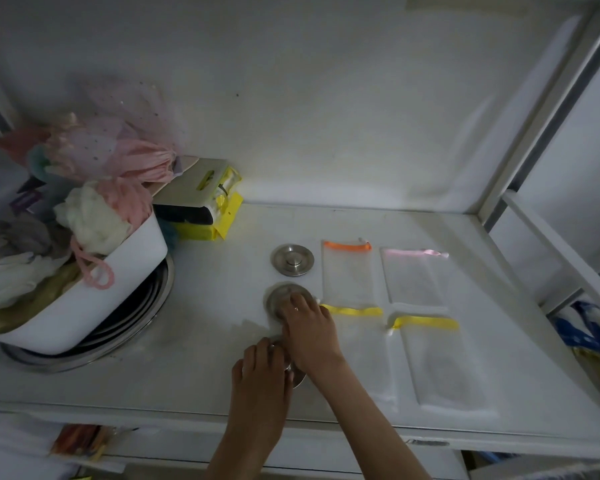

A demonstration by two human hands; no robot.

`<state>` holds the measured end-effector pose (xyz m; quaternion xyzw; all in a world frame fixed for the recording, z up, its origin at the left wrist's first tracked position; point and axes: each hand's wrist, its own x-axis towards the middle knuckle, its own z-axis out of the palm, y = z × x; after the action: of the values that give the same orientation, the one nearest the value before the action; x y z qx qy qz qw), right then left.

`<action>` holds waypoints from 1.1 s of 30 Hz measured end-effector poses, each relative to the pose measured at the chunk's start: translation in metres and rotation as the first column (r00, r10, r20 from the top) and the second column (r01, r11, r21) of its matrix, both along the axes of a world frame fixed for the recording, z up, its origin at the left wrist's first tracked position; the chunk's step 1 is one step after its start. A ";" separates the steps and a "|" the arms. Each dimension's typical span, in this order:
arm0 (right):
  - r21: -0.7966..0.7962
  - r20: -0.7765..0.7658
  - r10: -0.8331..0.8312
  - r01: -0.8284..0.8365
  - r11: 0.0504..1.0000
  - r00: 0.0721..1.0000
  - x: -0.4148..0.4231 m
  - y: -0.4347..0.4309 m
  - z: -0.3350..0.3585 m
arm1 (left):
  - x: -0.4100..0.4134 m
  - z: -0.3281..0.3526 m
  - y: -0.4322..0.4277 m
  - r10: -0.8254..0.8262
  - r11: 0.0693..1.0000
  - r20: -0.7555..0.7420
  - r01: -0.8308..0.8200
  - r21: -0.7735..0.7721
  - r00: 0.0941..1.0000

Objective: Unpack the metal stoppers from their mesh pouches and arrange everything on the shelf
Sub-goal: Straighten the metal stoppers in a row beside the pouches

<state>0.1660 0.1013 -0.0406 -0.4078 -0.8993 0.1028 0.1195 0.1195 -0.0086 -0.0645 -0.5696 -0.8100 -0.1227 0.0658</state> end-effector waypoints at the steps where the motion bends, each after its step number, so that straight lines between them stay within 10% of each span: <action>1: 0.007 0.000 -0.005 0.005 1.000 1.000 0.001 0.001 0.001 | 0.001 0.000 0.000 0.002 1.000 0.004 -0.002 0.002 1.000; 33: -0.105 0.005 -0.172 0.172 0.979 0.985 0.116 -0.011 0.045 | 0.014 0.056 0.007 0.043 0.980 0.060 -0.031 -0.197 0.997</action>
<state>0.2816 0.0901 0.0042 -0.4896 -0.8538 0.1401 0.1079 0.1331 -0.0014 -0.0089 -0.5540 -0.8303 -0.0594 -0.0140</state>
